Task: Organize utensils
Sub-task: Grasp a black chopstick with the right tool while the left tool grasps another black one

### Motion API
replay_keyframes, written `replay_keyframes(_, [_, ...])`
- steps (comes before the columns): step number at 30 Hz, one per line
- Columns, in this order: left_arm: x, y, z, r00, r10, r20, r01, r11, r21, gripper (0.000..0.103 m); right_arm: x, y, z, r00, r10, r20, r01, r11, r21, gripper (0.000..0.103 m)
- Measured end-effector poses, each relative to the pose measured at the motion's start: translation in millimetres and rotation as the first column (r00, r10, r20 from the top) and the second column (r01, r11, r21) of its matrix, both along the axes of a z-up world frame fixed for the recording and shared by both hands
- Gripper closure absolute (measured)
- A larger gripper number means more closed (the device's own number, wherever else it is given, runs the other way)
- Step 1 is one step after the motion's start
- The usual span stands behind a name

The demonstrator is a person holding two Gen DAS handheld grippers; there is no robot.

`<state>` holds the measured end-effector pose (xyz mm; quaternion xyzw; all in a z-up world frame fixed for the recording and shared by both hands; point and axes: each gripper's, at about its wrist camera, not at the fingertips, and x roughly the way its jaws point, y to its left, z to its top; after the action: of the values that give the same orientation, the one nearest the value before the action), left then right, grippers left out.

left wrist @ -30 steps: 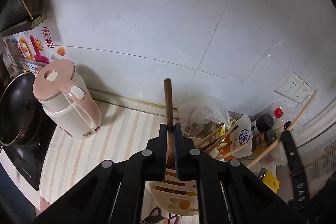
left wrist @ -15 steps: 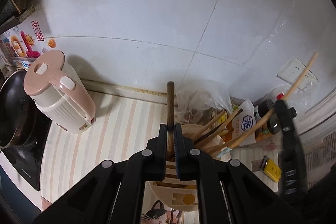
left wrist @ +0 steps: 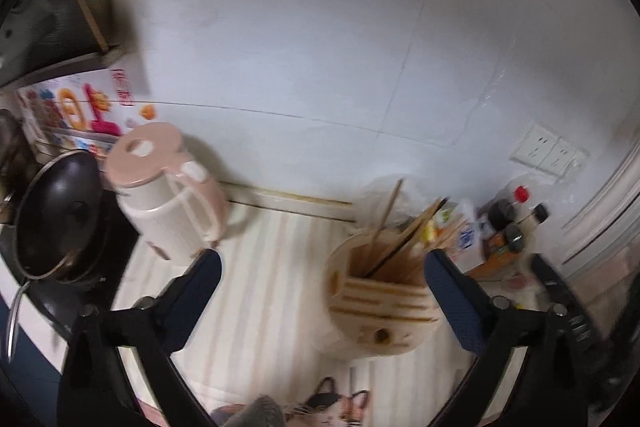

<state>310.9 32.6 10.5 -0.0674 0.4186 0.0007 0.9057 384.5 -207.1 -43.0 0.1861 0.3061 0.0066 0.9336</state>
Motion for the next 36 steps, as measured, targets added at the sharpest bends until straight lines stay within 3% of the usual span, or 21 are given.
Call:
replay_keyframes(4, [-15, -2, -37, 0.998, 0.006, -0.057, -0.003, 0.998, 0.062, 0.0, -18, -33, -27, 0.991, -0.068, -0.115, 0.07, 0.997, 0.017, 0.022])
replay_keyframes(10, [-28, -30, -127, 0.967, -0.017, -0.253, 0.043, 0.994, 0.099, 0.0, -36, -64, -106, 0.932, -0.099, -0.348, 0.094, 0.995, -0.031, 0.022])
replay_keyframes(12, [-34, -40, -156, 0.95, -0.033, -0.31, 0.066, 0.993, 0.096, 0.0, -40, -68, -132, 0.901, -0.085, -0.425, 0.079, 0.996, -0.031, 0.036])
replay_keyframes(14, [-38, -53, -188, 0.924, -0.055, -0.379, 0.095, 0.992, 0.088, 0.0, -45, -74, -159, 0.867, -0.068, -0.493, 0.073, 0.997, -0.009, 0.063])
replay_keyframes(16, [-44, -64, -218, 0.893, -0.08, -0.444, 0.122, 0.99, 0.067, 0.0, -50, -81, -187, 0.826, -0.055, -0.561, 0.073, 0.997, 0.01, 0.073])
replay_keyframes(22, [-55, -84, -279, 0.803, -0.127, -0.582, 0.163, 0.987, 0.009, 0.031, -67, -85, -236, 0.736, -0.02, -0.677, 0.033, 0.999, 0.006, 0.074])
replay_keyframes(23, [-56, -86, -284, 0.795, -0.128, -0.593, 0.167, 0.986, 0.01, 0.041, -69, -83, -242, 0.721, -0.015, -0.693, 0.027, 1.0, 0.006, 0.074])
replay_keyframes(26, [-59, -88, -298, 0.777, -0.123, -0.617, 0.18, 0.983, 0.03, 0.068, -72, -73, -259, 0.673, -0.005, -0.74, -0.03, 0.999, -0.034, 0.074])
replay_keyframes(28, [-61, -90, -298, 0.792, -0.115, -0.599, 0.191, 0.98, 0.064, 0.085, -75, -67, -270, 0.646, -0.018, -0.763, -0.064, 0.995, -0.077, 0.074])
replay_keyframes(29, [-61, -90, -297, 0.794, -0.118, -0.596, 0.192, 0.98, 0.061, 0.099, -76, -64, -274, 0.629, -0.03, -0.776, -0.078, 0.992, -0.102, 0.074])
replay_keyframes(33, [-62, -74, -294, 0.803, -0.073, -0.591, 0.167, 0.98, 0.106, 0.099, -80, -50, -276, 0.642, -0.057, -0.764, -0.119, 0.978, -0.173, 0.093])
replay_keyframes(36, [-63, -52, -292, 0.806, -0.03, -0.591, 0.135, 0.982, 0.135, 0.099, -78, -39, -275, 0.655, -0.03, -0.755, -0.143, 0.976, -0.163, 0.097])
